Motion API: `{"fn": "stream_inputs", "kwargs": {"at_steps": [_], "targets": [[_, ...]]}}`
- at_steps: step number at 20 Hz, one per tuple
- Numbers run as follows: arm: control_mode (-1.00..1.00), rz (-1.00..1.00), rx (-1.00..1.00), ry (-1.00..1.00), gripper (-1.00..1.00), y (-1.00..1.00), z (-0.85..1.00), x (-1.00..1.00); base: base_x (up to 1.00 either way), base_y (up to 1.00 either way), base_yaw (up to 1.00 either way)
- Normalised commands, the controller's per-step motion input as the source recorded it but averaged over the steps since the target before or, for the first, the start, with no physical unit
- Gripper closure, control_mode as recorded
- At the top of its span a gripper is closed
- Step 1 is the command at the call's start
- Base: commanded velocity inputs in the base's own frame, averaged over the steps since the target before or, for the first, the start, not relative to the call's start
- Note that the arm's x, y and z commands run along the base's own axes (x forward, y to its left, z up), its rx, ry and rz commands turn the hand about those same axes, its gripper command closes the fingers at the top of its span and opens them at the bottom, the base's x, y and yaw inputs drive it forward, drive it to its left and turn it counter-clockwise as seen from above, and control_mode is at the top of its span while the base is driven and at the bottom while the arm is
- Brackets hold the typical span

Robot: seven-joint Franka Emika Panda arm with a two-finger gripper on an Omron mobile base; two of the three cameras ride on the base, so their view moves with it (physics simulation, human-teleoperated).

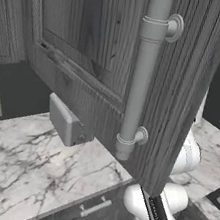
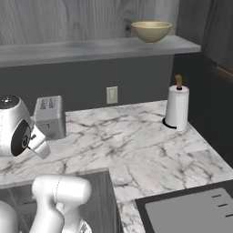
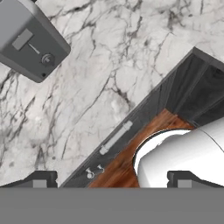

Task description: Pick both bowls and place them on the counter. Then place the banana in one bowl and place the eggplant in the other bowl.

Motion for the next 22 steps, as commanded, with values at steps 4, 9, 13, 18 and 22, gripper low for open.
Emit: {"fn": "stream_inputs", "kwargs": {"at_steps": [4, 9, 13, 18, 22], "targets": [[1.0, 0.0, 0.0, 0.0, -1.0, 0.0, 0.0, 0.0, 1.0, -0.32, 0.26], [1.0, 0.0, 0.0, 0.0, -1.0, 0.0, 0.0, 0.0, 1.0, -0.09, 0.33], [1.0, 0.0, 0.0, 0.0, -1.0, 0.0, 0.0, 0.0, 1.0, -0.02, 0.37], [1.0, 0.0, 0.0, 0.0, -1.0, 0.0, 0.0, 0.0, 1.0, -0.18, 0.31], [1.0, 0.0, 0.0, 0.0, -1.0, 0.0, 0.0, 0.0, 1.0, -0.13, 0.3]]}}
